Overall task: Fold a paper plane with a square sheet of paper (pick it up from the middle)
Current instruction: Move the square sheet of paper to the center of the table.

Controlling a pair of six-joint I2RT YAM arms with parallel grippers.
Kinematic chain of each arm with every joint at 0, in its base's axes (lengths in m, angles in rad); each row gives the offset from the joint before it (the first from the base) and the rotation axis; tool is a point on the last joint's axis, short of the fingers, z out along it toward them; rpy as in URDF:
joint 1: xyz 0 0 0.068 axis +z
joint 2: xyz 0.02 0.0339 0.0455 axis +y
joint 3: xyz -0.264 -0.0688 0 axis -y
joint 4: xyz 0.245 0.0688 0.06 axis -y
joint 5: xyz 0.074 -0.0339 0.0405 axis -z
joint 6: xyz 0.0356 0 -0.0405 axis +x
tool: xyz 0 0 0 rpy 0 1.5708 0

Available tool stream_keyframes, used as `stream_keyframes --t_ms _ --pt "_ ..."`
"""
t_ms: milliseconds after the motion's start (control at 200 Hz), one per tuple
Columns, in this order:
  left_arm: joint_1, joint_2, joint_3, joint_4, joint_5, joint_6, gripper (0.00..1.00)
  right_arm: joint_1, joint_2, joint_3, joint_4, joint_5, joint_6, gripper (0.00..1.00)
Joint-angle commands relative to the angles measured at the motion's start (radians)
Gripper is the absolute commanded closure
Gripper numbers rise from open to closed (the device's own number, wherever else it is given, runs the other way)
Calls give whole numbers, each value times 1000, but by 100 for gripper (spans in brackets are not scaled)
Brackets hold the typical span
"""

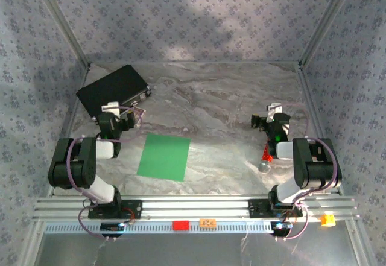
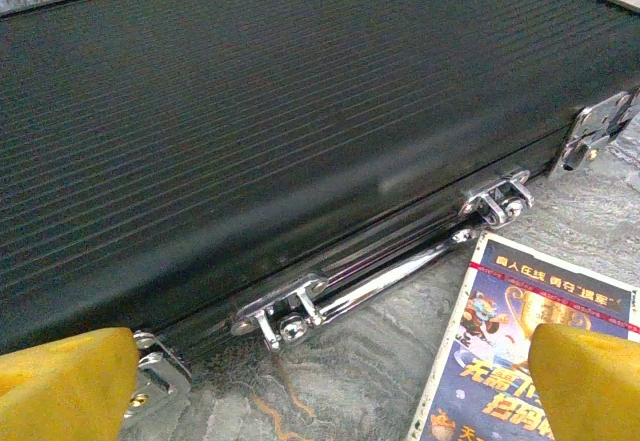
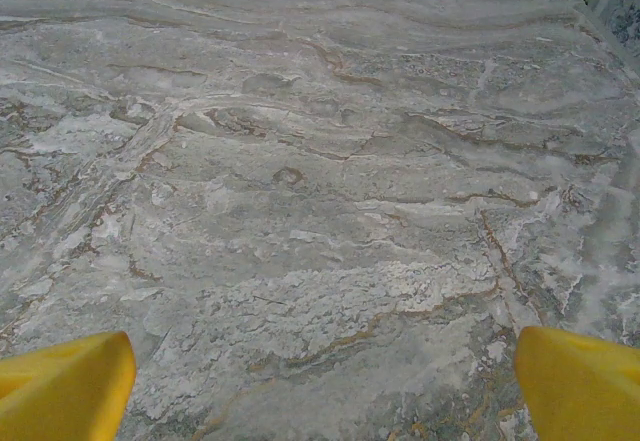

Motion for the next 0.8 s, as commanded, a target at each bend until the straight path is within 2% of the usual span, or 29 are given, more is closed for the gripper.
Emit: stream_keyframes --t_ms 0,370,795 --pt "-1 -5 7 12 14 9 0 -5 -4 19 0 -9 2 1" --pt "-3 -5 8 12 15 8 0 -20 -4 20 -3 -38 12 1" --pt "-1 -8 1 21 22 10 0 -8 -4 19 0 -15 4 1"
